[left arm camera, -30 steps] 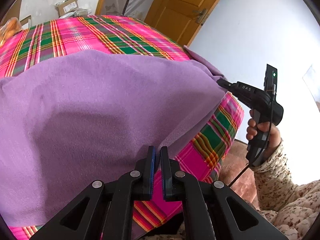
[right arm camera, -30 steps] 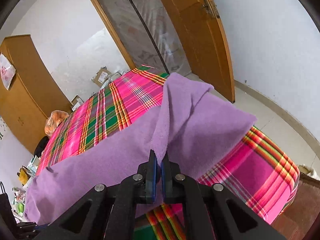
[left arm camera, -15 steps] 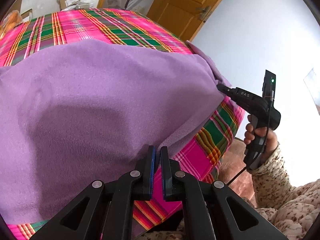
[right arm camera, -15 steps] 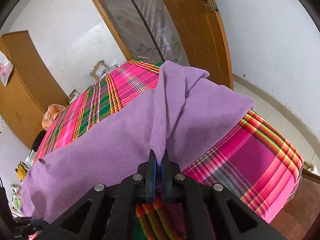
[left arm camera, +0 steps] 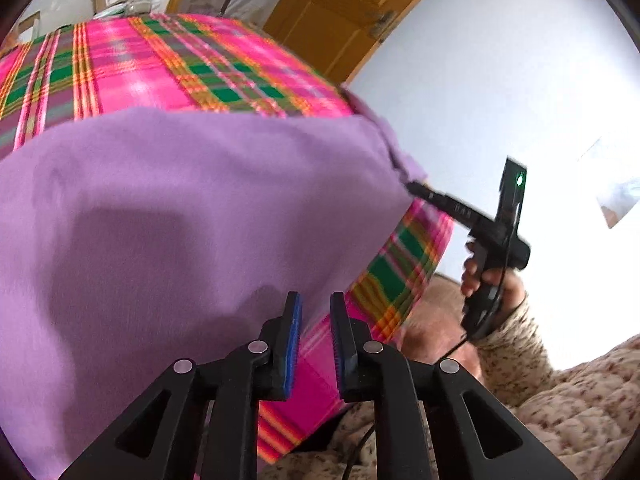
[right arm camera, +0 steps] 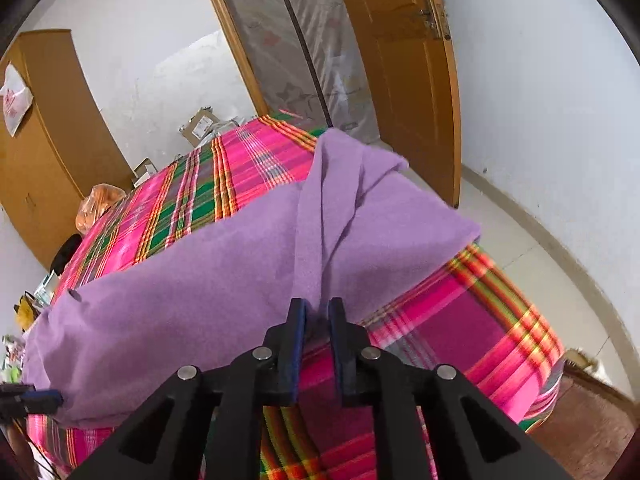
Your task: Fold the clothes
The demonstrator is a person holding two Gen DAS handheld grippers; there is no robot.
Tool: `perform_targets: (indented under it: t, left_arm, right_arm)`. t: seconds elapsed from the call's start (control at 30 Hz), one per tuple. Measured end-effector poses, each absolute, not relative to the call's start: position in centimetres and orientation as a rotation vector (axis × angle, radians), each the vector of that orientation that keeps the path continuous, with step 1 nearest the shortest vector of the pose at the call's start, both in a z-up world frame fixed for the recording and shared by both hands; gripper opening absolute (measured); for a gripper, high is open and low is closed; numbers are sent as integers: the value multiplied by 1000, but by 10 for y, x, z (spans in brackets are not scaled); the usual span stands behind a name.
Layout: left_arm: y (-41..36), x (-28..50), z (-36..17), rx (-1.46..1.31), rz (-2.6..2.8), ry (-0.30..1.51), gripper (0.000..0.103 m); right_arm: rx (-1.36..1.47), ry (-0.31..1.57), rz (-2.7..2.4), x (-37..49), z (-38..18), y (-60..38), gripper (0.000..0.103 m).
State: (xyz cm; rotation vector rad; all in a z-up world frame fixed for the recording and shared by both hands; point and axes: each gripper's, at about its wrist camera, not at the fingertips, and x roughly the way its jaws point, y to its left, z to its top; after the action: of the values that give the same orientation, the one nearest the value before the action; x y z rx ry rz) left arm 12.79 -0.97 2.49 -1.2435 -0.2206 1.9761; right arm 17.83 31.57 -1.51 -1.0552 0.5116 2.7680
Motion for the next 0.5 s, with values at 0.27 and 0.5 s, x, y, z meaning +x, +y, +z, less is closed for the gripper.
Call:
perform_targets:
  t: [0.27,0.5]
  left_arm:
    - [5,102,11,-1315,1966,-269,15]
    - [7,90,1,-1374,1962,-320,20]
  right_arm:
    - [-988,368,2791,138,11,329,18]
    - [-1061,191,2813,78,17,323,33]
